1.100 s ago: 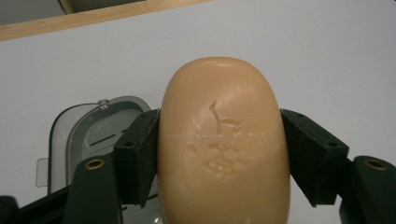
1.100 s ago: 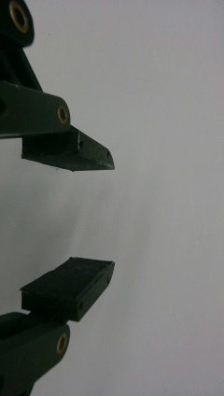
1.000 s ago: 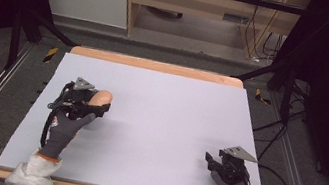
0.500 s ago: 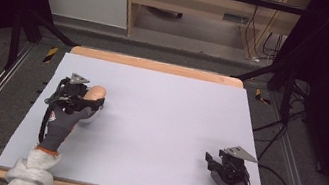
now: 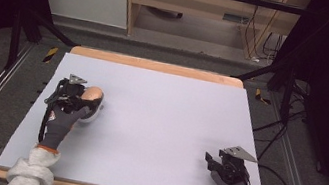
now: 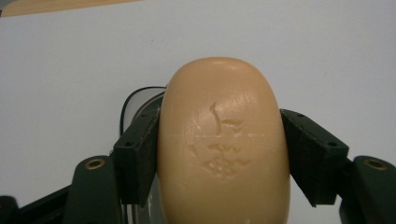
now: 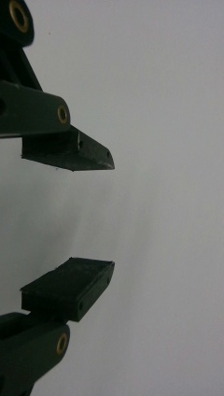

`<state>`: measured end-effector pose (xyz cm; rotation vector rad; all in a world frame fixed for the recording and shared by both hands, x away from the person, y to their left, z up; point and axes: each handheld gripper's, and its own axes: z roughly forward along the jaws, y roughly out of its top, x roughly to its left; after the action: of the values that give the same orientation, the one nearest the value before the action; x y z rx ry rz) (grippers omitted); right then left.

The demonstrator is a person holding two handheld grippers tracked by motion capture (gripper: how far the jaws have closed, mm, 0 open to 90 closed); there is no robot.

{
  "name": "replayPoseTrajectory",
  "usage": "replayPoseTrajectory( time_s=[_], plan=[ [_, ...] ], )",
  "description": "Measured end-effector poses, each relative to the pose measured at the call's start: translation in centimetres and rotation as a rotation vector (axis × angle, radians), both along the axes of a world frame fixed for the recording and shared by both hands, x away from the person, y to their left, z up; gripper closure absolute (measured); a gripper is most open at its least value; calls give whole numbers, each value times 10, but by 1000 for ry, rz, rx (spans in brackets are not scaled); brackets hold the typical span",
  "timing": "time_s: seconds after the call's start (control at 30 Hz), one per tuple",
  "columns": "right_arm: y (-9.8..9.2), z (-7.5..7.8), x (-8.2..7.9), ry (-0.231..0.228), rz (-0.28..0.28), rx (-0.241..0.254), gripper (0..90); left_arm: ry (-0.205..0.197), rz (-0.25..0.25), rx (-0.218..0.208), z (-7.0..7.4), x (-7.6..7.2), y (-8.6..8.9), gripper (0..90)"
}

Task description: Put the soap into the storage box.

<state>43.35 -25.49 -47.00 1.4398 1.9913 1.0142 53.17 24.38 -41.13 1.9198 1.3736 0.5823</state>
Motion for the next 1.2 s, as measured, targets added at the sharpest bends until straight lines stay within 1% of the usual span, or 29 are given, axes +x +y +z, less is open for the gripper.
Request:
replayPoseTrajectory(
  time_s=[0.03, 0.13, 0.17, 0.33, 0.53, 0.67, 0.8, 0.93, 1.2],
  plan=[
    [0, 0, 0, 0, -1, 0, 441, 7, 2, 1, -2, 0, 1, 319],
    [0, 0, 0, 2, 0, 1, 441, 9, 6, 4, -5, 1, 2, 318],
    [0, -1, 1, -4, 0, -10, 441, 12, 12, 1, -6, 2, 4, 318],
    [0, -1, 1, -4, 0, -9, 440, 20, 17, 5, -10, 3, 4, 318],
    [0, -1, 0, -1, -1, -7, 438, 19, 25, 11, -14, 5, 5, 318],
    [0, -1, 0, -2, 1, -7, 435, 26, 25, 13, -17, 5, 6, 318],
    [0, -1, 1, -2, 0, -7, 433, 25, 22, 13, -18, 6, 5, 318],
    [0, -1, 1, -1, 1, -8, 431, 30, 21, 2, -18, 6, 5, 317],
    [0, -1, 1, -2, 3, -8, 428, 30, 31, 6, -18, 6, 4, 307]
  ],
)
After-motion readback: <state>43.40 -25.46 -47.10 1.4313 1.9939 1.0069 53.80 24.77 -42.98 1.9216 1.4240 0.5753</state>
